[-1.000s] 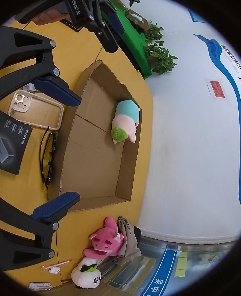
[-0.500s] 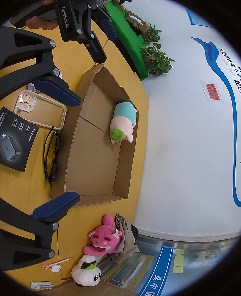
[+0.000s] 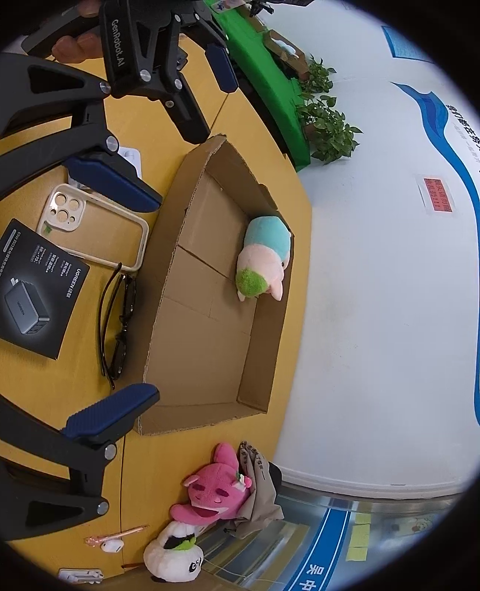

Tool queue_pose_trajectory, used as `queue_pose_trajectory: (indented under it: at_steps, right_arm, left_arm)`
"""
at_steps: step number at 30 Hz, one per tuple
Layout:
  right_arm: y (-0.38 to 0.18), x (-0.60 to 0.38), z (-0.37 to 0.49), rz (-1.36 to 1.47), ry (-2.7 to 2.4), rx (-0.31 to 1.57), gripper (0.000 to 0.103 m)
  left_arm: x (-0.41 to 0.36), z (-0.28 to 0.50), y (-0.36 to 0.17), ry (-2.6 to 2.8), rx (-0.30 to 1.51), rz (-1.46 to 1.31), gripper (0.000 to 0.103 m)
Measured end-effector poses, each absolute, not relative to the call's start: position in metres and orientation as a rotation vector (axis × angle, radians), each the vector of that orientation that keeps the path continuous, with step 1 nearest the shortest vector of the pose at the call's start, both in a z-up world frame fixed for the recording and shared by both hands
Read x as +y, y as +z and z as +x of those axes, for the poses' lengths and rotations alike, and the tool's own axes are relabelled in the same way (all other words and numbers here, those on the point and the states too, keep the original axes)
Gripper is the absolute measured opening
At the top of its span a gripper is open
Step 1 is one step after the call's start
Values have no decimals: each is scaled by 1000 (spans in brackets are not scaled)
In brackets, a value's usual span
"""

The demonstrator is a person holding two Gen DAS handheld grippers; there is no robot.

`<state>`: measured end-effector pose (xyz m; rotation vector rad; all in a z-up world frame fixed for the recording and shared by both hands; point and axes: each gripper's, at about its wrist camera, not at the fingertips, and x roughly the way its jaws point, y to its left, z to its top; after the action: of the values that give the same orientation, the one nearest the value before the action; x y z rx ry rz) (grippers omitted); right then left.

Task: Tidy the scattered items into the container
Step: 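Withdraw the right gripper and move toward the black charger box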

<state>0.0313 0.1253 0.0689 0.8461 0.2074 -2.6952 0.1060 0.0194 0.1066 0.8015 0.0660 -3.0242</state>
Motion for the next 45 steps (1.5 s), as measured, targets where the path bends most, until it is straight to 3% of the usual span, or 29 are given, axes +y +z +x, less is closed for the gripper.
queue_pose_trajectory:
  at_steps: [45]
  right_arm:
    - [72, 135, 34, 850, -2698, 178, 94]
  left_arm:
    - [25, 106, 109, -3073, 67, 856, 103]
